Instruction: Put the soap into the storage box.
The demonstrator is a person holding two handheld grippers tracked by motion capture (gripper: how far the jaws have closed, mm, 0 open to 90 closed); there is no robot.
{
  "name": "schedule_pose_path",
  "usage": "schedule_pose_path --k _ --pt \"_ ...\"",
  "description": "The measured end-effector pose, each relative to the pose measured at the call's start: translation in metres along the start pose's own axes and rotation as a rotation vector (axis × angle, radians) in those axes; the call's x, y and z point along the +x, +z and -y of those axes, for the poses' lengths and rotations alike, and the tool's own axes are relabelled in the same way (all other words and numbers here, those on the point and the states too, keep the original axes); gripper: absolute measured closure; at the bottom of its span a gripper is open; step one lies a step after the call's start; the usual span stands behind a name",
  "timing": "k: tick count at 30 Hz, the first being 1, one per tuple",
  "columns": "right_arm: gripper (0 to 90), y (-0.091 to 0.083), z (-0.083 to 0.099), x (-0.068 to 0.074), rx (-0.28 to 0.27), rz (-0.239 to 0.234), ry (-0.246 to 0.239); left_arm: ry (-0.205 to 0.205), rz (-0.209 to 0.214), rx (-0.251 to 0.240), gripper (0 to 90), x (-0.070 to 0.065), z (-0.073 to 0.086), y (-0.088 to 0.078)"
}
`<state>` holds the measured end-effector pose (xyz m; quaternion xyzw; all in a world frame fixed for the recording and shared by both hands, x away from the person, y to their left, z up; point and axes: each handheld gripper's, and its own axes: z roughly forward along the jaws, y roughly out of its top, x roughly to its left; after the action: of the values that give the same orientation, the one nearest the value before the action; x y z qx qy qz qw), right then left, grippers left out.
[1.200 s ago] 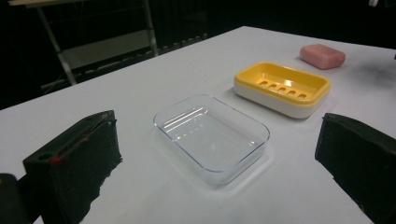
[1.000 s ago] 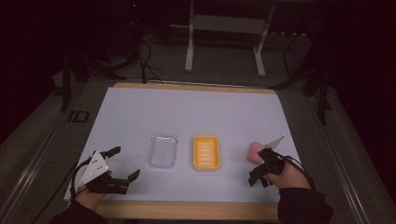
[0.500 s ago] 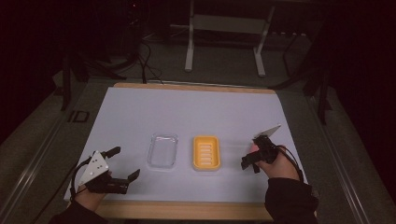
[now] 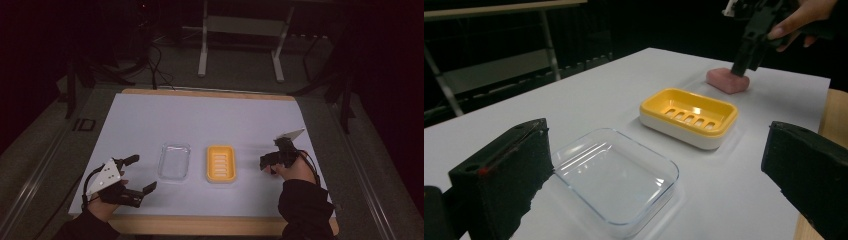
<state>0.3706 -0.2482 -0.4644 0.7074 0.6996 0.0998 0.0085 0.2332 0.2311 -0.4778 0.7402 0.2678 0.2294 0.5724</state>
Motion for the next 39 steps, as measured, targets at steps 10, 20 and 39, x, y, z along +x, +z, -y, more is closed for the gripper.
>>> schedule_pose_path --k 10,20,39 --pt "10.5 0.014 -0.017 -0.002 0.014 0.030 0.070 0.002 0.038 -0.002 0.3 0.001 -0.003 0.010" --pt "20.6 0.021 -0.035 0.000 0.012 0.101 0.145 0.014 0.067 -0.005 0.3 0.000 -0.004 0.013" --pt "35.6 0.036 -0.039 0.001 0.046 0.179 0.201 0.011 0.075 -0.003 0.3 0.001 -0.004 0.015"
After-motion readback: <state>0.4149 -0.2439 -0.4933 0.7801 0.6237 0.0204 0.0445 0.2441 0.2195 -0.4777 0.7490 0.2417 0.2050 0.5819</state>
